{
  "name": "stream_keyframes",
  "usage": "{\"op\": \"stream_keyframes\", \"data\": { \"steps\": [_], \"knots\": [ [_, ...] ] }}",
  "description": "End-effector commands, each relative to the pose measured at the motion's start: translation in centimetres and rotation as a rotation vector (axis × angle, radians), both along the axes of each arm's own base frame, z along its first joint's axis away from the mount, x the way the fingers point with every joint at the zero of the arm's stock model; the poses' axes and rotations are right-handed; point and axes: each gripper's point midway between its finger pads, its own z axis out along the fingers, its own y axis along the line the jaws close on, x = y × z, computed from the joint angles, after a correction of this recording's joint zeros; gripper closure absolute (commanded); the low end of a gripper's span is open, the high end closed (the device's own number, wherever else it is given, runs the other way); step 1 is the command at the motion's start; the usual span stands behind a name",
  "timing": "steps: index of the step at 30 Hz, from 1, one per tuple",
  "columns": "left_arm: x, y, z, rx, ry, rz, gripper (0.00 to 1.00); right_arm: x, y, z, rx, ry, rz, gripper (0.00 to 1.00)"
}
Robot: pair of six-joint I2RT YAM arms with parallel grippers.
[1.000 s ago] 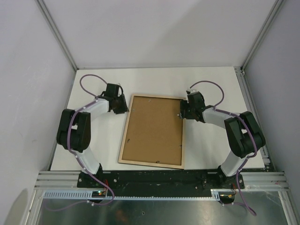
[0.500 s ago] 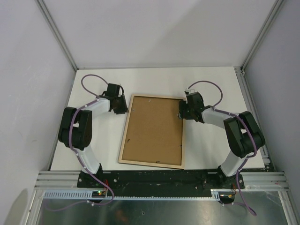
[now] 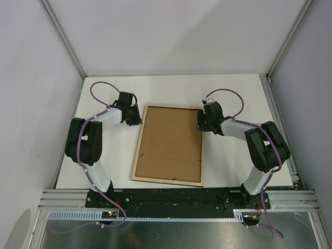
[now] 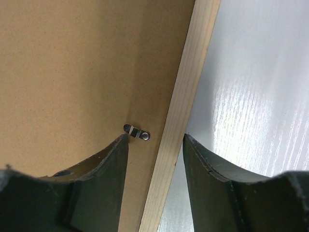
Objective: Put the photo into the frame
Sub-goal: Press the fastener onto the backboard.
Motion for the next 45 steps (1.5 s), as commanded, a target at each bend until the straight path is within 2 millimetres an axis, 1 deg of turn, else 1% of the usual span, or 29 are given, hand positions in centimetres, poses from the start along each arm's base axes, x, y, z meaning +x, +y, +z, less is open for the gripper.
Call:
{"op": "stream_keyframes", "data": {
  "steps": [1, 6, 9, 11, 14, 15, 18, 21, 26, 32, 37, 45],
  "knots": [
    [0.2, 1.0, -0.9, 0.058, 0.012, -0.004, 0.72, 0.9, -0.3, -0.9, -0.031, 0.006, -0.045, 0.51],
    [0.3, 0.9, -0.7, 0.057, 0.008, -0.005, 0.73, 1.0, -0.5, -1.7, -0.042, 0.023, -0.074, 0.58],
    [0.4, 0.9, -0.7, 0.056, 0.009, -0.008, 0.73, 1.0, -0.5, -2.0, -0.036, 0.032, -0.081, 0.59],
    [0.3, 0.9, -0.7, 0.056, 0.009, -0.009, 0.73, 1.0, -0.3, -1.9, -0.036, 0.028, -0.074, 0.54],
    [0.3, 0.9, -0.8, 0.057, 0.010, -0.010, 0.73, 1.1, -0.1, -1.6, -0.045, 0.010, -0.061, 0.43],
    [0.3, 0.9, -0.8, 0.057, 0.012, -0.010, 0.73, 1.3, 0.0, -1.5, -0.046, 0.004, -0.060, 0.41],
    [0.4, 0.8, -0.7, 0.057, 0.008, -0.012, 0.73, 1.7, -0.1, -1.3, -0.064, -0.005, -0.062, 0.40],
    [0.4, 0.9, -0.6, 0.058, 0.006, -0.012, 0.73, 2.2, -0.2, -1.2, -0.075, -0.010, -0.065, 0.41],
    [0.5, 0.8, -0.6, 0.055, 0.007, -0.012, 0.73, 2.6, 0.0, -1.3, -0.083, -0.010, -0.070, 0.44],
    [0.6, 0.8, -0.4, 0.055, 0.004, -0.014, 0.73, 2.3, -0.4, -2.2, -0.098, 0.018, -0.086, 0.50],
    [0.6, 0.8, -0.2, 0.055, 0.002, -0.011, 0.73, 1.9, -0.5, -2.4, -0.100, 0.037, -0.091, 0.61],
    [0.5, 0.9, -0.2, 0.056, 0.004, -0.009, 0.73, 1.9, -1.0, -2.0, -0.052, 0.062, -0.122, 0.74]
  ]
}}
